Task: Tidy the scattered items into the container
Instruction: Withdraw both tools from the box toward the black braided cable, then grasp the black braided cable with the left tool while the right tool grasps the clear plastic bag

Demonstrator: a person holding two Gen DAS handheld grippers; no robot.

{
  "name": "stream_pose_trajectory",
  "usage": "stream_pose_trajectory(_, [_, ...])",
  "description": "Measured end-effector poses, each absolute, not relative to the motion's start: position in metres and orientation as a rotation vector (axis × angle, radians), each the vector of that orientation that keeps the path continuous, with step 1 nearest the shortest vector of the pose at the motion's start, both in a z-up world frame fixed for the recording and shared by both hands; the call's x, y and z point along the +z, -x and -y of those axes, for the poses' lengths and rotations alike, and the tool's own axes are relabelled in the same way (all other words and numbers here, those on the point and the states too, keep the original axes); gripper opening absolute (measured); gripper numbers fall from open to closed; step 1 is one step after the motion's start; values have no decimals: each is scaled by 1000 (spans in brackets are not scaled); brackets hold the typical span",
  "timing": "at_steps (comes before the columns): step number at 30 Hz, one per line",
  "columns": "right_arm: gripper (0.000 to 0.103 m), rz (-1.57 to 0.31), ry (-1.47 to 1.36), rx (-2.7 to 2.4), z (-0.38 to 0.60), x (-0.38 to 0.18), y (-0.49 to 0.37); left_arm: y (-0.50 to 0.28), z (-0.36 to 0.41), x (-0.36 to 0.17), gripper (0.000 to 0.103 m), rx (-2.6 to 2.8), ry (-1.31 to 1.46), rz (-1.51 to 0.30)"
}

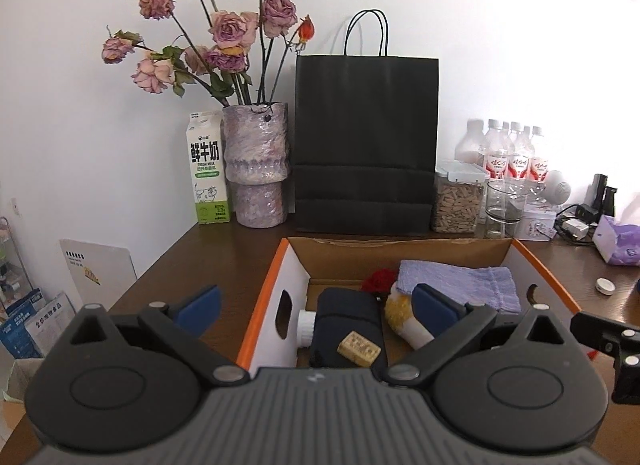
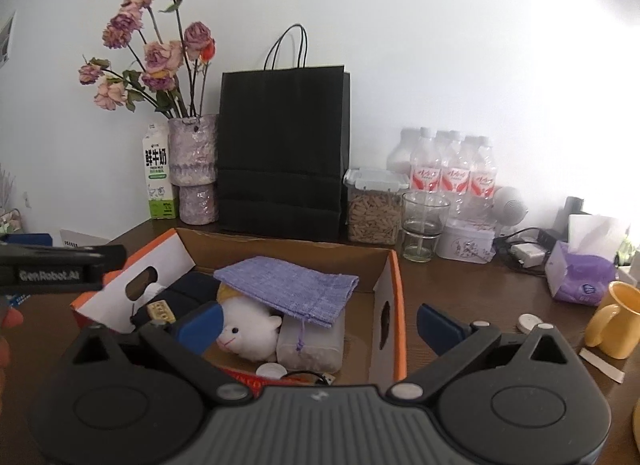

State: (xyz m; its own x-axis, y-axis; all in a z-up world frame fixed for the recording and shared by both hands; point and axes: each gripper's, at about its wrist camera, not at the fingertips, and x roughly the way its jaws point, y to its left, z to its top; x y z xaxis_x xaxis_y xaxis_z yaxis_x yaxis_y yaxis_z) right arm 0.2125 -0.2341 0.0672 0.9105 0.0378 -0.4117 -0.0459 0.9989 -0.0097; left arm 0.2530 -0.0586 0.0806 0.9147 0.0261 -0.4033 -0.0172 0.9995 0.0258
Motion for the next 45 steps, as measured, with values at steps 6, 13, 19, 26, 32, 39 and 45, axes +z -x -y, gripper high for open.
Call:
stream_pose_trajectory(6, [103, -450, 7, 57, 237, 66, -185, -226, 47, 80, 103, 11, -14, -443])
stream_pose_trajectory(13, [103, -486, 32, 67, 234, 51, -157, -202, 41, 67, 103, -14, -42, -499])
stream_pose_trajectory(19, [103, -553, 62, 78, 229, 28, -142, -186, 45, 46, 103, -68, -53, -558])
stream_pose_trajectory(26, [103, -612, 53, 83, 229, 10, -139, -185, 66, 18, 103, -142, -69, -659])
stream_pose_trajectory(32, [103, -634, 57, 82, 233, 4, -143, -195, 81, 4, 103, -202, -48, -732])
stream_pose_trajectory(39, [103, -650, 44, 81, 241, -1, -145, -207, 94, -8, 103, -215, -46, -789])
stream_pose_trajectory(45, [103, -658, 35, 84, 246, -5, -148, -216, 95, -19, 103, -199, -32, -823])
